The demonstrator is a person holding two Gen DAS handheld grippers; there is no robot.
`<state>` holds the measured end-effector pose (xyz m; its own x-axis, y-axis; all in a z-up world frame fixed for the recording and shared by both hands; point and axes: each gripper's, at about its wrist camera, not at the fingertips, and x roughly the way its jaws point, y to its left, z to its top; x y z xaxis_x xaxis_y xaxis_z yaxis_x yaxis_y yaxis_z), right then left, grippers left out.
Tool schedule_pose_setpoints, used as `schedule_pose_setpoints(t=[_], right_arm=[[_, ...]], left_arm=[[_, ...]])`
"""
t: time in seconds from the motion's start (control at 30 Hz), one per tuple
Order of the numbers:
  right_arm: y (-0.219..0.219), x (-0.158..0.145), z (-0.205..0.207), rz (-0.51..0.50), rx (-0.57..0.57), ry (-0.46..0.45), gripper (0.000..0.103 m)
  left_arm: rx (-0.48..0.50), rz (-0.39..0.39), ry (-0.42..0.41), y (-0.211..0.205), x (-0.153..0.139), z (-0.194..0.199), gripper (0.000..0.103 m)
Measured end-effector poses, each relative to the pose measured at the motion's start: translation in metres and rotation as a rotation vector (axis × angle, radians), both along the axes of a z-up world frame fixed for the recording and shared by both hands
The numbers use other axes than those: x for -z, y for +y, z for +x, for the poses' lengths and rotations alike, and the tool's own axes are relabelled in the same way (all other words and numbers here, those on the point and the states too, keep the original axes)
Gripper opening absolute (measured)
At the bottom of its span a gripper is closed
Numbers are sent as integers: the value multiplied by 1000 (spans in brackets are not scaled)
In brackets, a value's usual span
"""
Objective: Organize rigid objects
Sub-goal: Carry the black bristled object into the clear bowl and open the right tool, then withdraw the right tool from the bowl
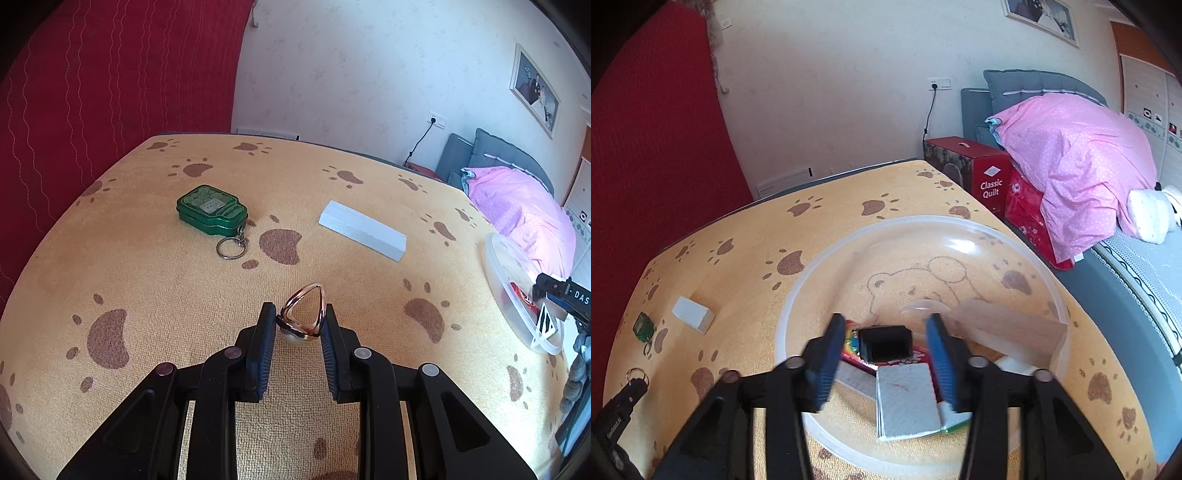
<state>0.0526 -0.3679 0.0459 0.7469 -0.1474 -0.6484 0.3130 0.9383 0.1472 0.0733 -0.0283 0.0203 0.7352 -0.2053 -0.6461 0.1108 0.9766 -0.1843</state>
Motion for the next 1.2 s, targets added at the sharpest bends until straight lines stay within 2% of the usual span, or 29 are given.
schedule_pose_setpoints(t=[0.03,0.17,0.4,0.53,0.73,1.07,1.2], right_arm=[[-2,-2,-3,1,15,-18,73],[-4,-8,-12,-22,38,-38,73],[-13,-7,-26,3,114,-45,74],[-10,-9,-39,-32,145,-71,80],[-3,-5,-54,-86,106,-61,81],[0,9,-51,-89,36,-12,83],[-2,14,-50,-100,43,3,84]], left_arm=[[0,-1,0,0,0,0,24],[1,-1,1,0,0,0,25],[4,-5,3,0,0,0,25],[6,-8,4,0,1,-1,24],[21,-14,13,-3,2,-2,25],[28,-12,15,-5,-1,-3,25],[28,-13,18,-4,0,-2,25]])
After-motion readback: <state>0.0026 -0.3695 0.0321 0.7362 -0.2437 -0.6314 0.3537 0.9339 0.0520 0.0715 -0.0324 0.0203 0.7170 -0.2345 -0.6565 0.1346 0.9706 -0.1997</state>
